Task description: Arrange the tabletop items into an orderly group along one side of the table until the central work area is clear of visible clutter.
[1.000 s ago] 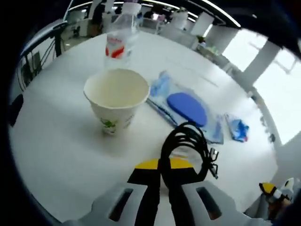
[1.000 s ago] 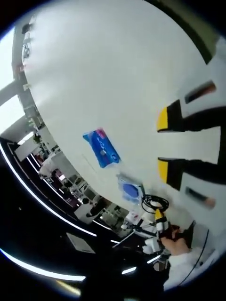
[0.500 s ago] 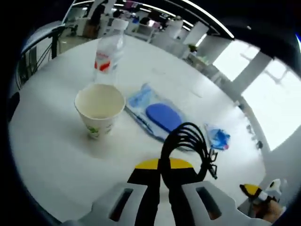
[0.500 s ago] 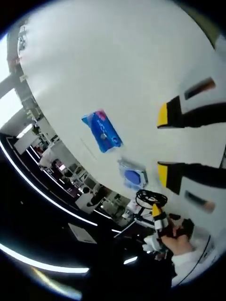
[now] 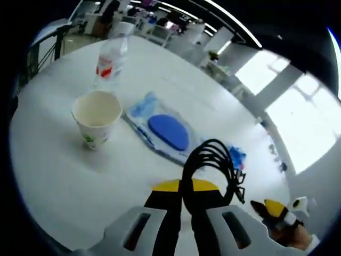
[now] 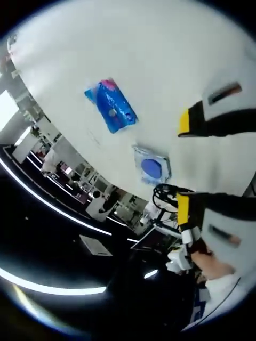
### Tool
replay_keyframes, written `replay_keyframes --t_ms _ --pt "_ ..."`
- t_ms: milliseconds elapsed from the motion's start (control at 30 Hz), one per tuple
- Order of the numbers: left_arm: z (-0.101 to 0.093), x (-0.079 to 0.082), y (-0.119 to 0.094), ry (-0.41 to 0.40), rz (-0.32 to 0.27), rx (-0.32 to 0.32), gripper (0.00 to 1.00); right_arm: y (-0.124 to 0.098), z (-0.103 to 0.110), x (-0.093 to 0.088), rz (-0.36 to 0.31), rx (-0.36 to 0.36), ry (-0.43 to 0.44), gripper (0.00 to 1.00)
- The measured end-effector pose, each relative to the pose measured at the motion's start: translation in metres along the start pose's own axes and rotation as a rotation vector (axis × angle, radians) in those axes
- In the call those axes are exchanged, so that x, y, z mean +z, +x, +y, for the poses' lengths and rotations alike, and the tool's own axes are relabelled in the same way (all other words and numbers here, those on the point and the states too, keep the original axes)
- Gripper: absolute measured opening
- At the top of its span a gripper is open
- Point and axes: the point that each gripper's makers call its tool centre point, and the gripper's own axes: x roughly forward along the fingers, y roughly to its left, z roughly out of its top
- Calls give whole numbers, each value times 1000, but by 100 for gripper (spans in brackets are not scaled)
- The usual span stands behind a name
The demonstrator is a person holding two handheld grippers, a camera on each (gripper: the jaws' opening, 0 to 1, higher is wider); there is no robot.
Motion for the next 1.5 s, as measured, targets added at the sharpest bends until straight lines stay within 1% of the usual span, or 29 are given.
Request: replay_keyframes --t_ms 133,167,200,267,367,433,467,567,633,700,833,867,900,933,967,1000,1033,1067,1100,1167,1233,1267,1300,1367,1400,1467,1500 --pt "-5 -1 -1 2 9 -19 0 6 8 -4 19 30 42 43" --pt "-8 -3 -1 0 18 -35 0 8 10 -7 35 39 61 44" --pt "-13 -6 -1 -11 40 -62 0 9 11 -8 47 47 80 46" --pt "-15 -8 -1 10 48 -67 0 13 18 -11 73 73 132 50" --pt "-19 -13 -2 38 61 -70 0 18 23 -7 64 86 129 52" --pt "-18 -15 -3 31 63 -73 0 22 33 -7 73 109 129 52" --pt "-19 -16 -4 21 63 -79 0 25 38 -9 82 122 127 52" --pt "-24 -19 -5 8 66 -111 0 33 44 -16 95 123 133 54" --pt "-25 -21 -5 8 70 -112 0 37 50 -23 117 129 125 54" --pt "-26 -22 -5 4 72 -116 0 39 52 -28 132 122 110 53" --pt "-27 -21 -7 -1 69 -125 0 40 52 -34 154 124 108 51" --pt "-29 -21 -8 0 67 -142 0 40 51 -35 161 120 116 49" --pt "-32 -22 -8 -3 71 -162 0 39 50 -37 170 119 124 43" --pt "-33 -22 -8 -3 72 -165 0 39 51 -38 176 126 132 34" --pt "-32 -21 -9 24 60 -156 0 39 47 -41 190 102 156 29" --pt "-33 -22 -9 17 65 -159 0 39 46 -40 180 104 147 24" --pt "-33 -22 -10 19 62 -161 0 38 40 -40 179 80 123 13" --pt "-33 -21 -10 15 55 -167 0 36 38 -39 174 80 117 13" --pt "-35 -22 -11 11 58 -175 0 37 40 -40 181 83 177 13" --pt "-38 -22 -11 31 51 -177 0 35 39 -39 177 77 165 11" --pt "-41 -20 -10 79 31 -186 1 34 38 -36 171 78 169 10" --pt "-42 -20 -11 93 26 -188 2 34 40 -32 154 95 215 9" --pt "-43 -19 -11 116 20 -192 3 34 42 -29 140 107 239 9" --pt "-45 -17 -11 153 11 -203 5 33 39 -28 137 107 240 9" --pt "-46 -15 -11 207 -8 -214 5 33 39 -27 135 112 236 8" --pt "-50 -7 -13 255 -66 -230 10 31 39 -25 127 123 241 8" --pt "-49 -7 -15 244 -65 -229 16 31 39 -23 120 129 249 8"
